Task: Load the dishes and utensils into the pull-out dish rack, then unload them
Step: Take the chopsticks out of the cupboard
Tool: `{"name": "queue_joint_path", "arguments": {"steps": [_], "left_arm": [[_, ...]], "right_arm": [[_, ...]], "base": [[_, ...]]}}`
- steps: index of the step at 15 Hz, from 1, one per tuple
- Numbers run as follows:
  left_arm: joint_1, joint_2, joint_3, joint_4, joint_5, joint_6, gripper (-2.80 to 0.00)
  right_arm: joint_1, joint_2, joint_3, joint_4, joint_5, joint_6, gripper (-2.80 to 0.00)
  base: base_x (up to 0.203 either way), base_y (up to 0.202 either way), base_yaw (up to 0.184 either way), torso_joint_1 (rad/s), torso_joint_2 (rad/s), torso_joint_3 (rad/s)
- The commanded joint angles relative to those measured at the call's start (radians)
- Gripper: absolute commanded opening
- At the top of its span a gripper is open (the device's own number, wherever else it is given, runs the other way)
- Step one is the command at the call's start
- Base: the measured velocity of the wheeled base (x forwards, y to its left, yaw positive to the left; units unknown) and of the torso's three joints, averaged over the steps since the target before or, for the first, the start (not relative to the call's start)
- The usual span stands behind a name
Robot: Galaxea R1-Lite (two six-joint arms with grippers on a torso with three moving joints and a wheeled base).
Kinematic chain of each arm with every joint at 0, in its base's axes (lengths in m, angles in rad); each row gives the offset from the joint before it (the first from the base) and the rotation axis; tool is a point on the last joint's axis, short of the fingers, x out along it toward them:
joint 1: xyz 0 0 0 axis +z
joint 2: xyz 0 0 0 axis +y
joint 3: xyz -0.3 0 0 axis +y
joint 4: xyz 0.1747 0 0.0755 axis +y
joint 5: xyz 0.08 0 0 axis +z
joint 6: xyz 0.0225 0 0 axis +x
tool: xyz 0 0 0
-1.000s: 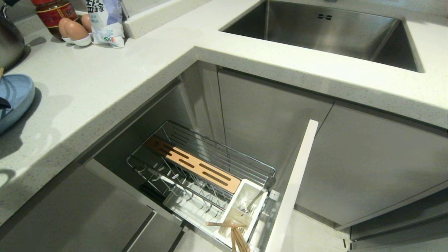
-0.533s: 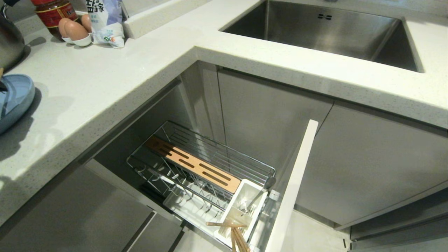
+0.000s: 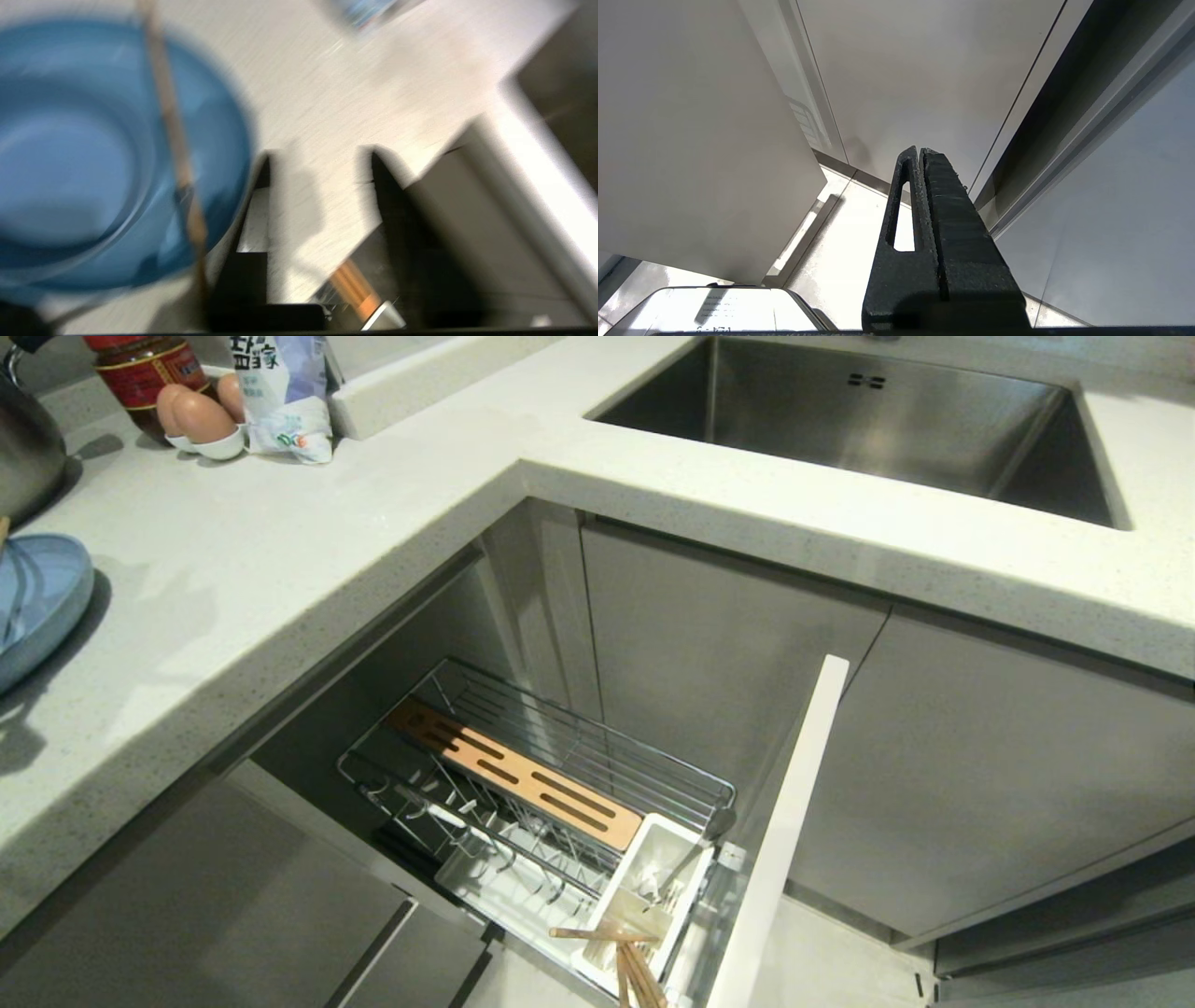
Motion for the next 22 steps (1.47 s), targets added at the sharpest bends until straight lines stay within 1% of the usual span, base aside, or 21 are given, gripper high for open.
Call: {"name": "queue_joint_path", "arguments": {"steps": [1, 2, 4, 6, 7, 8, 10, 12, 14, 16, 17, 18, 20, 22], "left_arm": [[-0.091, 0.016, -0.046, -0.049, 0.001, 0.000, -2.80], [-0.135, 0.028, -0.052, -0.065, 0.001, -0.005, -2.80], [-0.253, 0.067, -0.026, -0.071, 0.002, -0.052, -2.80], [-0.418, 0.108, -0.004, -0.063, 0.014, -0.066, -2.80], [-0.504, 0.141, 0.009, -0.051, 0.028, -0.073, -2.80], [-0.574, 0.187, 0.021, -0.035, 0.048, -0.084, -2.80], [-0.674, 0.298, 0.031, 0.049, 0.083, -0.108, -2.80], [-0.739, 0.390, 0.033, 0.145, 0.096, -0.130, -2.80], [-0.766, 0.472, 0.028, 0.257, 0.095, -0.135, -2.80], [-0.774, 0.570, -0.001, 0.370, 0.063, -0.137, -2.80], [-0.775, 0.615, -0.017, 0.418, 0.028, -0.137, -2.80], [-0.775, 0.655, -0.031, 0.453, -0.014, -0.137, 0.00], [-0.766, 0.729, -0.051, 0.511, -0.091, -0.133, 0.00], [-0.732, 0.799, -0.064, 0.555, -0.155, -0.125, 0.00]], "right_arm": [[0.000, 0.000, 0.000, 0.000, 0.000, 0.000, -2.80], [0.000, 0.000, 0.000, 0.000, 0.000, 0.000, -2.80], [0.000, 0.000, 0.000, 0.000, 0.000, 0.000, -2.80], [0.000, 0.000, 0.000, 0.000, 0.000, 0.000, -2.80], [0.000, 0.000, 0.000, 0.000, 0.000, 0.000, -2.80], [0.000, 0.000, 0.000, 0.000, 0.000, 0.000, -2.80], [0.000, 0.000, 0.000, 0.000, 0.000, 0.000, -2.80], [0.000, 0.000, 0.000, 0.000, 0.000, 0.000, -2.80], [0.000, 0.000, 0.000, 0.000, 0.000, 0.000, -2.80], [0.000, 0.000, 0.000, 0.000, 0.000, 0.000, -2.80], [0.000, 0.000, 0.000, 0.000, 0.000, 0.000, -2.80], [0.000, 0.000, 0.000, 0.000, 0.000, 0.000, -2.80], [0.000, 0.000, 0.000, 0.000, 0.000, 0.000, -2.80], [0.000, 0.000, 0.000, 0.000, 0.000, 0.000, -2.80]], "base": [[0.000, 0.000, 0.000, 0.000, 0.00, 0.000], [0.000, 0.000, 0.000, 0.000, 0.00, 0.000], [0.000, 0.000, 0.000, 0.000, 0.00, 0.000], [0.000, 0.000, 0.000, 0.000, 0.00, 0.000], [0.000, 0.000, 0.000, 0.000, 0.00, 0.000], [0.000, 0.000, 0.000, 0.000, 0.00, 0.000], [0.000, 0.000, 0.000, 0.000, 0.00, 0.000], [0.000, 0.000, 0.000, 0.000, 0.00, 0.000], [0.000, 0.000, 0.000, 0.000, 0.00, 0.000], [0.000, 0.000, 0.000, 0.000, 0.00, 0.000], [0.000, 0.000, 0.000, 0.000, 0.00, 0.000], [0.000, 0.000, 0.000, 0.000, 0.00, 0.000], [0.000, 0.000, 0.000, 0.000, 0.00, 0.000], [0.000, 0.000, 0.000, 0.000, 0.00, 0.000]]}}
